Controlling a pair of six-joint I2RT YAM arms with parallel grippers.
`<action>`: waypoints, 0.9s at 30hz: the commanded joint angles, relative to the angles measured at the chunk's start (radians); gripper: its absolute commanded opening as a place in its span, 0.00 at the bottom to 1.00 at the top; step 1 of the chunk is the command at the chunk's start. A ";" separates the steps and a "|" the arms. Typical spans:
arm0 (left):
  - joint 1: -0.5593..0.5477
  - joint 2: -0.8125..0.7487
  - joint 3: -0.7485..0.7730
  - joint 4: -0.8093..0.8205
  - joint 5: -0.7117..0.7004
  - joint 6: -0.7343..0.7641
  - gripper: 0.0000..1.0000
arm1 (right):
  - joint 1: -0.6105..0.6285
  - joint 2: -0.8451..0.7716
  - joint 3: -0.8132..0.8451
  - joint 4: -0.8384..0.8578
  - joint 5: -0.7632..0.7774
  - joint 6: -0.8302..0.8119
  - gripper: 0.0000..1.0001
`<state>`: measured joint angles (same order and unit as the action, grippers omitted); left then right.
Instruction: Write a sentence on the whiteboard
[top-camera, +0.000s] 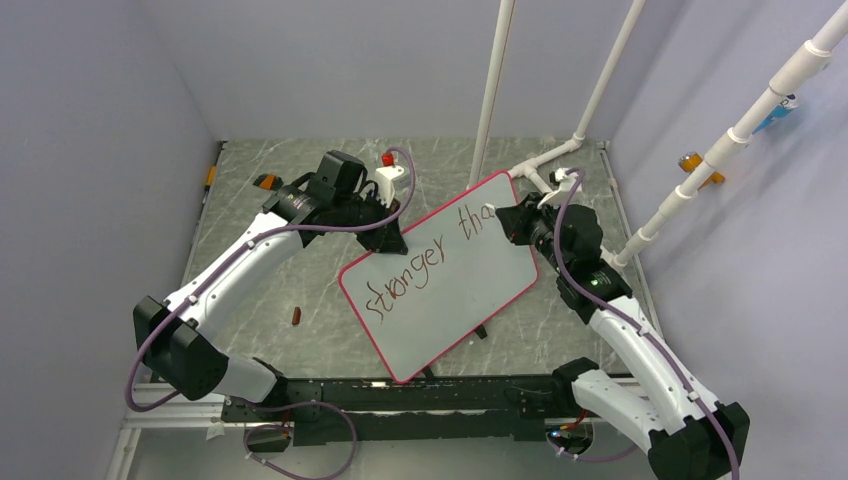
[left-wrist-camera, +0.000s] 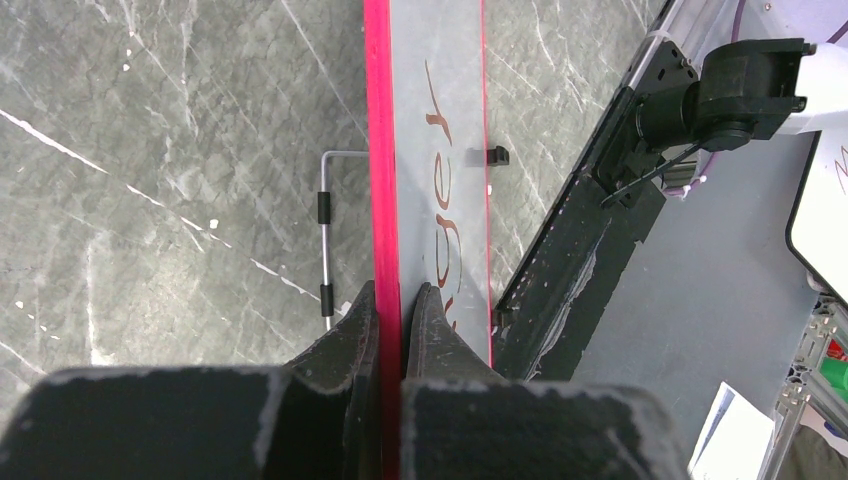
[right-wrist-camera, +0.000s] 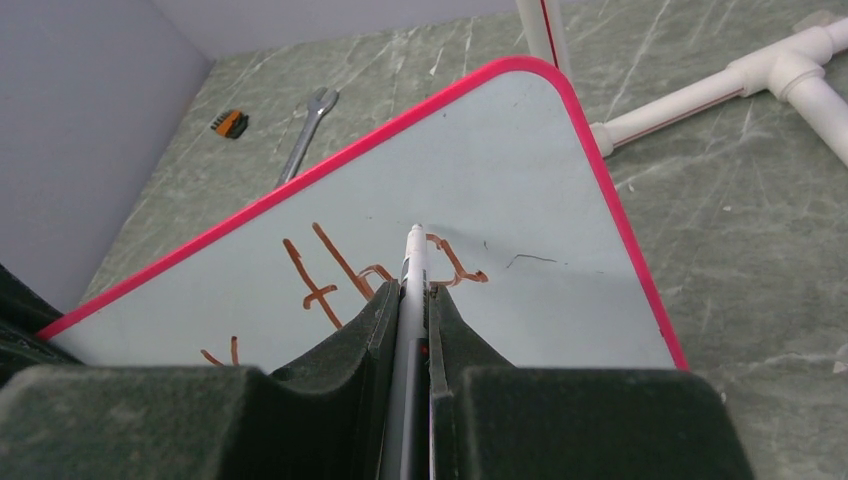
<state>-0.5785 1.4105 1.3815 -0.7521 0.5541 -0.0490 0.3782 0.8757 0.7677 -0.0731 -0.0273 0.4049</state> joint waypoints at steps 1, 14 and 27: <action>-0.003 -0.016 0.001 0.044 -0.202 0.205 0.00 | -0.013 0.016 -0.016 0.068 -0.019 0.028 0.00; -0.006 -0.010 0.002 0.043 -0.203 0.206 0.00 | -0.034 0.041 -0.006 0.069 0.025 0.004 0.00; -0.007 -0.007 0.001 0.042 -0.206 0.207 0.00 | -0.048 0.070 0.046 0.033 0.077 -0.042 0.00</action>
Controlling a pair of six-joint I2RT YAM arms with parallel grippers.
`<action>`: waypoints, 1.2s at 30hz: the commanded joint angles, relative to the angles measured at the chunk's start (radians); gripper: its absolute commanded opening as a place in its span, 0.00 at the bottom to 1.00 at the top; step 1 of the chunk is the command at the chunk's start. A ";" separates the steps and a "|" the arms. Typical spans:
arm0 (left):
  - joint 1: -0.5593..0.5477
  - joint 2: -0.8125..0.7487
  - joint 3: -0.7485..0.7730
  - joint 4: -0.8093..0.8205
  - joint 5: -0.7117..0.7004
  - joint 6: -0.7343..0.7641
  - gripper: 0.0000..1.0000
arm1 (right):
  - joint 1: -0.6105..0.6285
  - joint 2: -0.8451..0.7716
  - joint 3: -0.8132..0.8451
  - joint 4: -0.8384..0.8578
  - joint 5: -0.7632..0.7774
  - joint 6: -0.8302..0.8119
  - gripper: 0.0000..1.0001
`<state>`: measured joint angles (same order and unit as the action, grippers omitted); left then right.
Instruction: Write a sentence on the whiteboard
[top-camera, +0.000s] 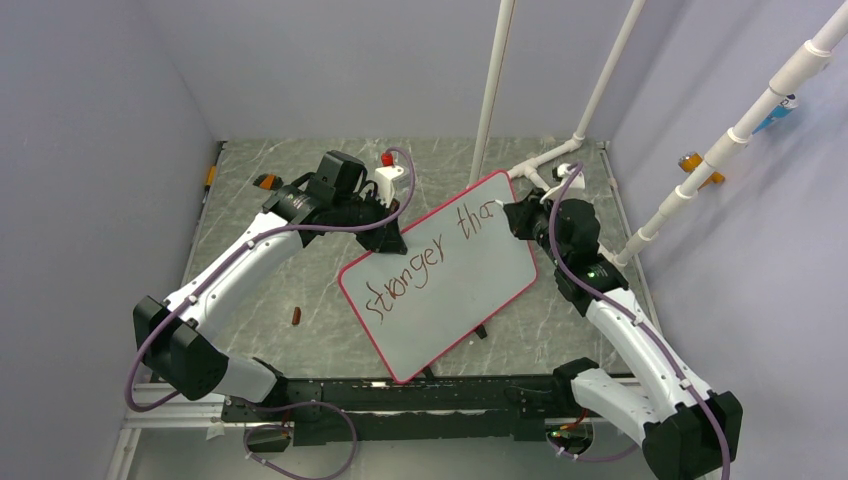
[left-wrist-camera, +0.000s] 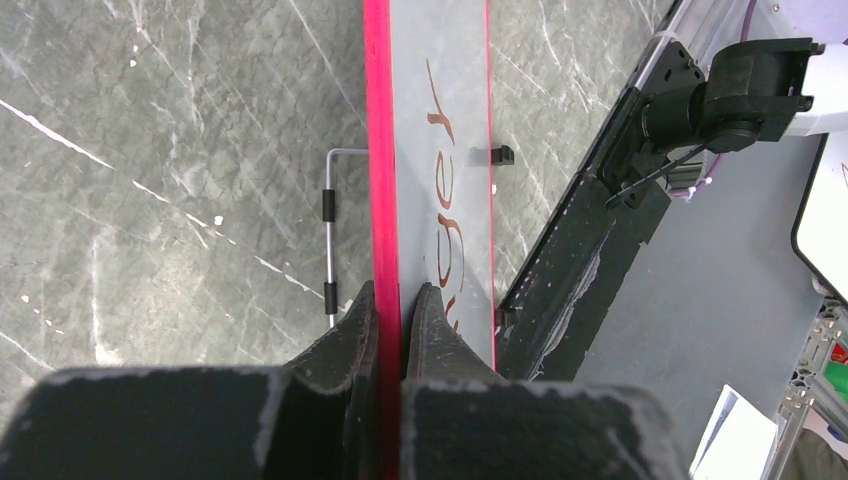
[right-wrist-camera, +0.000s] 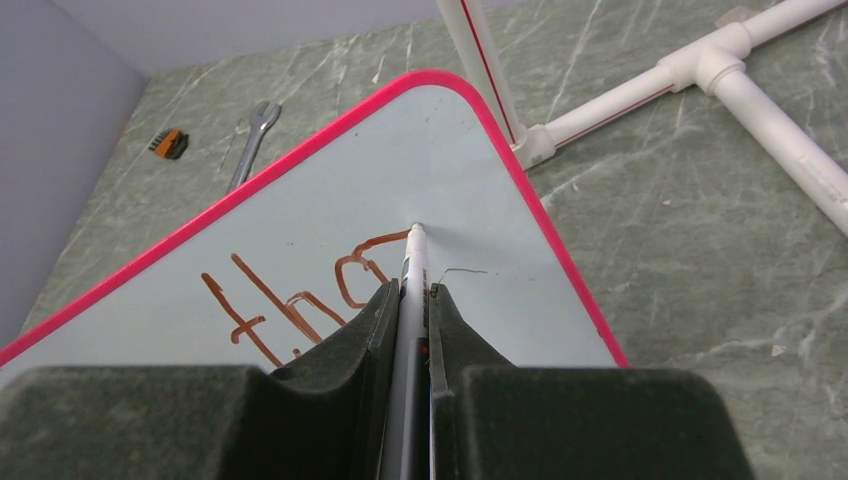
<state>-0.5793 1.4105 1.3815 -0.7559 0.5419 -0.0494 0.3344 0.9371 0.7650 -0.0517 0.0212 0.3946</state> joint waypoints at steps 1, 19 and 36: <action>-0.007 -0.007 0.001 0.045 -0.195 0.208 0.00 | -0.004 0.006 0.056 0.003 0.035 -0.036 0.00; -0.009 -0.003 0.001 0.044 -0.195 0.208 0.00 | -0.005 -0.015 0.126 -0.046 -0.077 -0.037 0.00; -0.009 -0.003 0.001 0.043 -0.195 0.209 0.00 | -0.005 0.047 0.141 -0.041 -0.080 -0.043 0.00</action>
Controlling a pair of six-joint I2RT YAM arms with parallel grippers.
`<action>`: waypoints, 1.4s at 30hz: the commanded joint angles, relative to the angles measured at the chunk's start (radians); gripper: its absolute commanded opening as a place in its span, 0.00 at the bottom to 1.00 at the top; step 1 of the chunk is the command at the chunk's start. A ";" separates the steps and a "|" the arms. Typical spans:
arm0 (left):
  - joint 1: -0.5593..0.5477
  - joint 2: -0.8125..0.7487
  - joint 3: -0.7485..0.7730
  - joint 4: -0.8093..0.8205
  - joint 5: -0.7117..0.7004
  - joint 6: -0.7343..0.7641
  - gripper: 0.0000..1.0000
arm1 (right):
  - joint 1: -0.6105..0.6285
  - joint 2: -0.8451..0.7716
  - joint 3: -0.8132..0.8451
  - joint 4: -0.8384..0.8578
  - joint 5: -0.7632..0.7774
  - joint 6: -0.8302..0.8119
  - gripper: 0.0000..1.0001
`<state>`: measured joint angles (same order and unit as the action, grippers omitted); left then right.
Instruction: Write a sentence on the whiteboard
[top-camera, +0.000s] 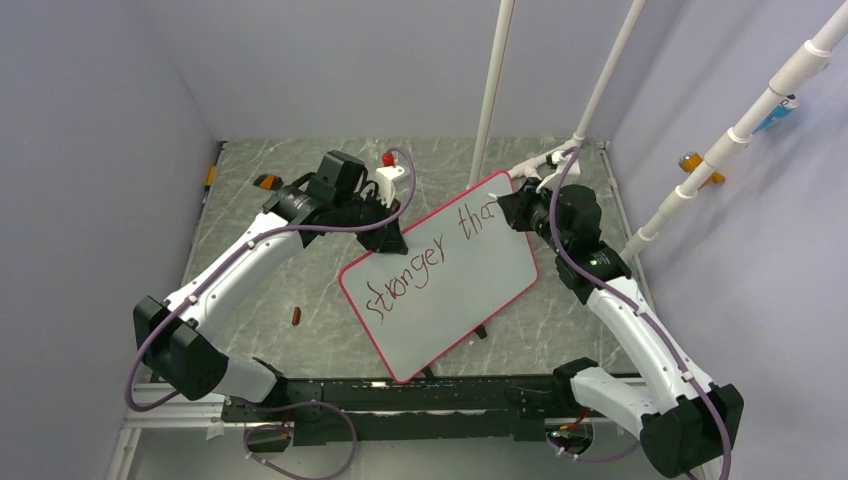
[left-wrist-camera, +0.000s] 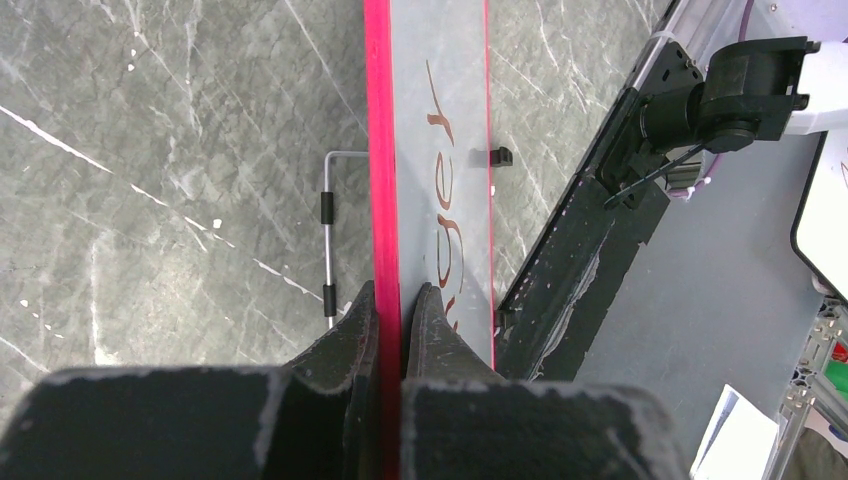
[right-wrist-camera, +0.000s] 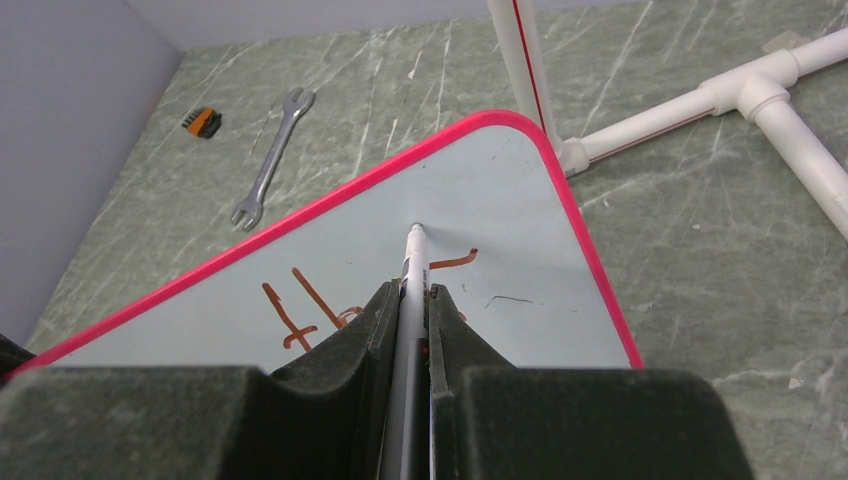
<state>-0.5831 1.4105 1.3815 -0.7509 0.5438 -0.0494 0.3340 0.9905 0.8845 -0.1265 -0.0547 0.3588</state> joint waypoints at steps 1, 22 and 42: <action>-0.005 -0.003 0.002 0.039 -0.197 0.208 0.00 | -0.004 -0.010 0.014 0.033 -0.004 -0.009 0.00; -0.012 -0.002 0.002 0.038 -0.202 0.209 0.00 | -0.004 -0.092 -0.143 0.005 0.019 0.006 0.00; -0.017 -0.003 0.001 0.036 -0.206 0.210 0.00 | -0.004 -0.076 -0.065 -0.029 0.129 -0.001 0.00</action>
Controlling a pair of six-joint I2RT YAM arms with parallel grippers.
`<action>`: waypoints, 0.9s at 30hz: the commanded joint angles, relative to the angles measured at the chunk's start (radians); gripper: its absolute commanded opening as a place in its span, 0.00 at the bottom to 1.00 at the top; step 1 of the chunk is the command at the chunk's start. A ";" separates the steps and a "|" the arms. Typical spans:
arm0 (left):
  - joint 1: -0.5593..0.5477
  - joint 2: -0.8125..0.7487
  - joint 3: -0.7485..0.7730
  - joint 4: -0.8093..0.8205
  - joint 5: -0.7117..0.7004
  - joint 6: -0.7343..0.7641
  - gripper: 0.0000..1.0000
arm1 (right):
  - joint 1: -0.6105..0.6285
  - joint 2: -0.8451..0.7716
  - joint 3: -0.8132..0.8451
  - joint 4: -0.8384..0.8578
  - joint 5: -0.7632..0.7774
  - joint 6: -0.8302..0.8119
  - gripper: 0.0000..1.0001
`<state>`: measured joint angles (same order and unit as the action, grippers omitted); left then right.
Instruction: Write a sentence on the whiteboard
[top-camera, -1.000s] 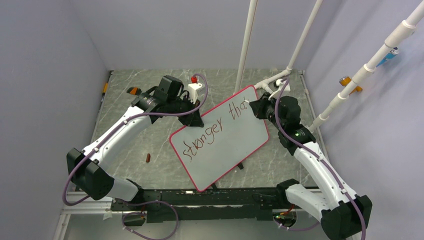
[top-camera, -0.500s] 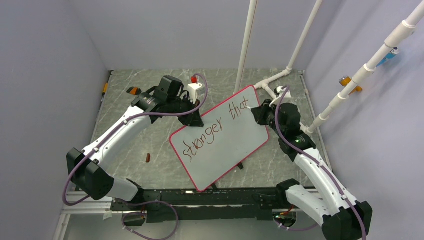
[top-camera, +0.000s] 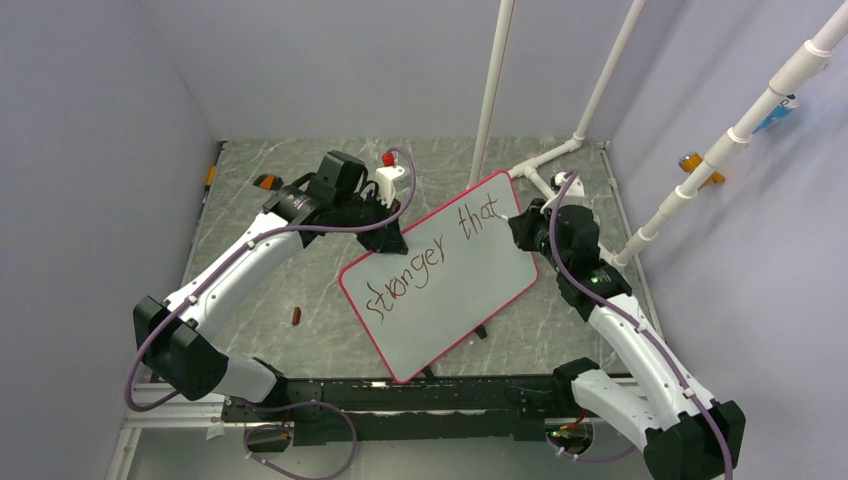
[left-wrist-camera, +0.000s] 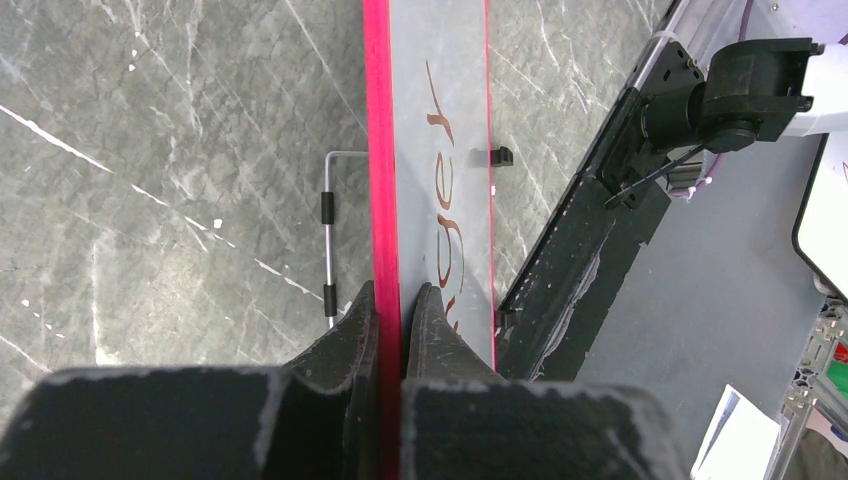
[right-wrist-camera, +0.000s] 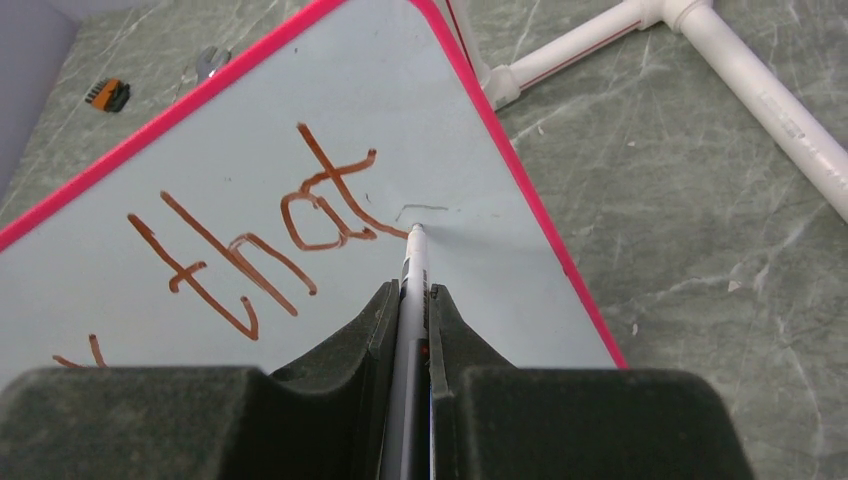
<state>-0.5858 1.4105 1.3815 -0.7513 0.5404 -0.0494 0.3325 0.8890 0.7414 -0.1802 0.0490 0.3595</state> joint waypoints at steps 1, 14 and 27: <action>-0.013 -0.003 0.001 0.036 -0.204 0.210 0.00 | -0.002 0.031 0.090 0.026 0.027 -0.004 0.00; -0.014 0.000 0.003 0.033 -0.215 0.212 0.00 | -0.003 -0.017 0.237 -0.083 0.121 -0.042 0.00; -0.012 -0.018 -0.004 0.043 -0.283 0.199 0.00 | -0.003 -0.054 0.270 -0.149 0.042 -0.041 0.00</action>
<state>-0.6010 1.3968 1.3853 -0.7521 0.5083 -0.0509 0.3325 0.8375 0.9676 -0.3141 0.1276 0.3325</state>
